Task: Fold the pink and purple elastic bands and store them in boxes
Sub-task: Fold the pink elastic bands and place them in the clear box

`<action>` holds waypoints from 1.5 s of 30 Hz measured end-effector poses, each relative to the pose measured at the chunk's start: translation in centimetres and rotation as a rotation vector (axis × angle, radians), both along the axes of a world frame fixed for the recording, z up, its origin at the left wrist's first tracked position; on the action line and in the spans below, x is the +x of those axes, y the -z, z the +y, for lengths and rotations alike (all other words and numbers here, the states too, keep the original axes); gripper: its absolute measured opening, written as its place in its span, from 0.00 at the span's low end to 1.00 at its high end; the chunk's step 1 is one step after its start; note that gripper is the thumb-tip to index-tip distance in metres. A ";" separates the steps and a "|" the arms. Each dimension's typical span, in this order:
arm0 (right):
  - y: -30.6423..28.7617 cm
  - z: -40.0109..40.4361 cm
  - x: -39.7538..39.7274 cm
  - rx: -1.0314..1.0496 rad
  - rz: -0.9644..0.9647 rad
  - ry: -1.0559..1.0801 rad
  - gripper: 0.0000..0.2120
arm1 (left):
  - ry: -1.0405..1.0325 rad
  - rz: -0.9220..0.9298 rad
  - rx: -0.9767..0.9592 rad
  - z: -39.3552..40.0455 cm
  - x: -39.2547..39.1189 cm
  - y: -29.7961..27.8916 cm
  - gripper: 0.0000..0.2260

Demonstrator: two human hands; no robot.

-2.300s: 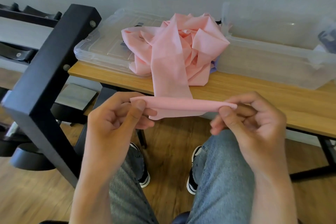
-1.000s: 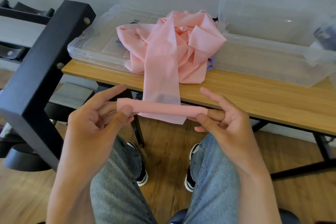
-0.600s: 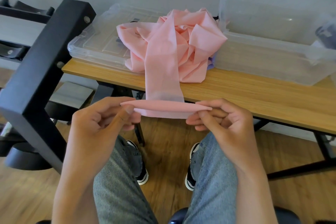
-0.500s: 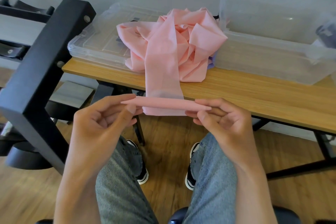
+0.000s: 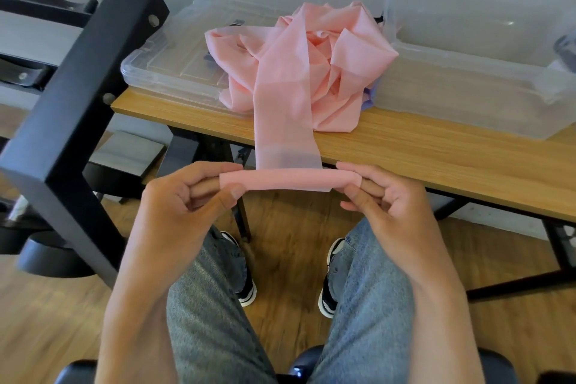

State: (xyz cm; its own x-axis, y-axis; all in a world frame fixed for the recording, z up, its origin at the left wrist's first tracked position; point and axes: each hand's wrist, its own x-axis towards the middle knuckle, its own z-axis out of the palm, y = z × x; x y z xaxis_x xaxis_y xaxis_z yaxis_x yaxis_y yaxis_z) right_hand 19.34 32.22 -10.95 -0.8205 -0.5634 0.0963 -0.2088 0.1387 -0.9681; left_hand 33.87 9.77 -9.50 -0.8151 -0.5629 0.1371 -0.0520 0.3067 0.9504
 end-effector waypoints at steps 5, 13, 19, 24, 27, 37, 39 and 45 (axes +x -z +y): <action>0.2 0.1 0.0 -0.049 -0.025 -0.052 0.10 | 0.048 0.036 0.059 -0.2 0.1 0.2 0.12; 0.3 -0.1 0.0 -0.153 -0.072 -0.070 0.12 | 0.036 0.094 0.070 -0.2 0.2 0.6 0.12; 0.0 -0.6 0.1 -0.191 -0.056 -0.042 0.10 | -0.012 0.164 0.141 -0.1 0.1 0.4 0.11; 0.5 -0.2 -0.3 -0.071 -0.109 -0.035 0.21 | 0.018 0.091 0.094 -0.5 0.4 0.6 0.17; 0.6 -0.2 -0.2 -0.060 -0.055 -0.043 0.13 | 0.010 0.054 0.048 -0.4 0.3 0.5 0.13; 0.4 0.1 0.0 -0.153 0.051 0.013 0.09 | -0.022 0.109 0.131 0.1 0.2 0.3 0.09; 0.4 0.2 0.0 -0.194 0.024 0.019 0.09 | -0.019 0.120 0.144 0.3 0.2 0.2 0.09; -0.1 0.4 0.2 -0.272 -0.050 -0.011 0.11 | -0.040 0.149 0.242 0.7 0.1 -0.1 0.11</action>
State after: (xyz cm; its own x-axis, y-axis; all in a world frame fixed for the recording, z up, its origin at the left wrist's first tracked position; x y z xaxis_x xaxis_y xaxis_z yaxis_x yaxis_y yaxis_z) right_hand 19.54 32.61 -10.83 -0.8222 -0.5312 0.2046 -0.1600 -0.1294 -0.9786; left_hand 33.96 10.49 -9.45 -0.7723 -0.6255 0.1109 0.0858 0.0703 0.9938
